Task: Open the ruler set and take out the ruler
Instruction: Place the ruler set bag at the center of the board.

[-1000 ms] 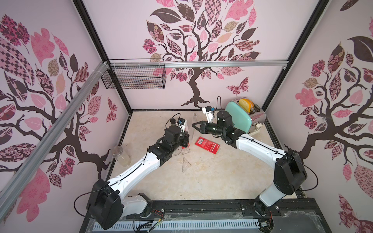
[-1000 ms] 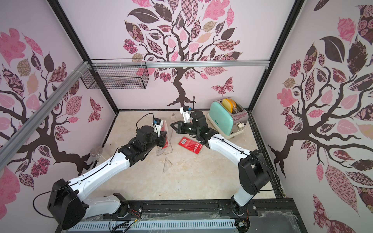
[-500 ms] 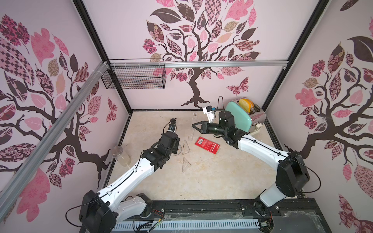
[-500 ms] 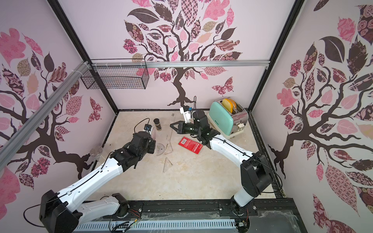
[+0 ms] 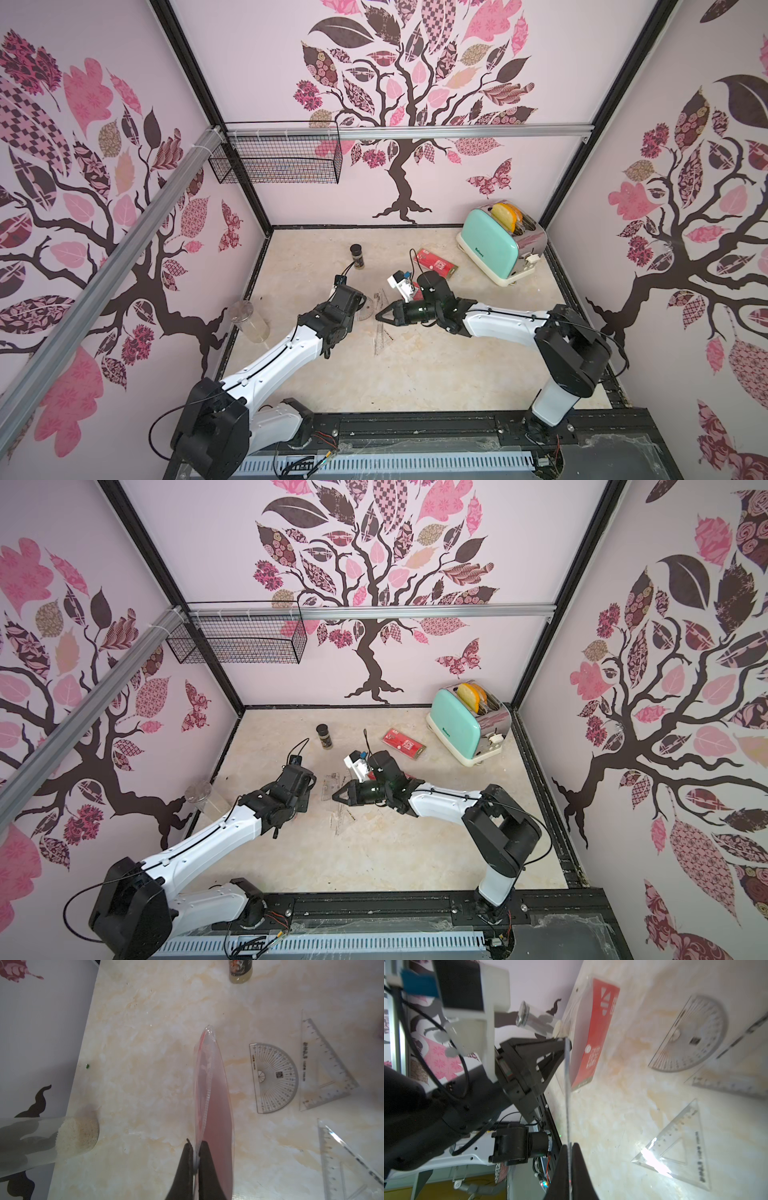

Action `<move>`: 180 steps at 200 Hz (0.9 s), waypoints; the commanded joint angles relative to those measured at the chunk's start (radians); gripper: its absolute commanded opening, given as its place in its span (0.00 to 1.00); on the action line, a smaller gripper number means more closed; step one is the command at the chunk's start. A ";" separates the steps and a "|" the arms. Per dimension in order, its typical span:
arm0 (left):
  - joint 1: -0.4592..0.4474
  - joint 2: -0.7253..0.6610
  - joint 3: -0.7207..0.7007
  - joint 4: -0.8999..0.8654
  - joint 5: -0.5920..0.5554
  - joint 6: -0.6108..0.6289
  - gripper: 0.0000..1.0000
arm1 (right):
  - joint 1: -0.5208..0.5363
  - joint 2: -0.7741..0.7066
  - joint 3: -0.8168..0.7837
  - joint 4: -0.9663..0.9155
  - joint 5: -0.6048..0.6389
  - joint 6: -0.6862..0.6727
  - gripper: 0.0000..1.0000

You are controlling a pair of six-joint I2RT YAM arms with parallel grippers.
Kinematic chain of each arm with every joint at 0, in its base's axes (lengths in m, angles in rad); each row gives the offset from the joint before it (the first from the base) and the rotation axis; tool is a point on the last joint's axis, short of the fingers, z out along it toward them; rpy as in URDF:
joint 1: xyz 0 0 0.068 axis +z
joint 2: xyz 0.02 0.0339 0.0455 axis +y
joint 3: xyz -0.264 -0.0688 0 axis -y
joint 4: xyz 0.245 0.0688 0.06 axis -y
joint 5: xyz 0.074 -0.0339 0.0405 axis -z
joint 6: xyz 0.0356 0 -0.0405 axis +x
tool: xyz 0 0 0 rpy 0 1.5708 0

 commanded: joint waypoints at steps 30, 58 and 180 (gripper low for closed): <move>0.060 0.059 0.006 0.061 0.093 0.008 0.00 | 0.041 0.133 -0.071 0.227 -0.023 0.134 0.00; 0.065 0.123 0.033 0.061 0.161 0.037 0.00 | 0.069 0.178 -0.066 0.242 -0.013 0.152 0.00; 0.076 0.155 0.062 0.036 0.200 0.047 0.38 | 0.102 0.334 -0.019 0.373 0.051 0.292 0.00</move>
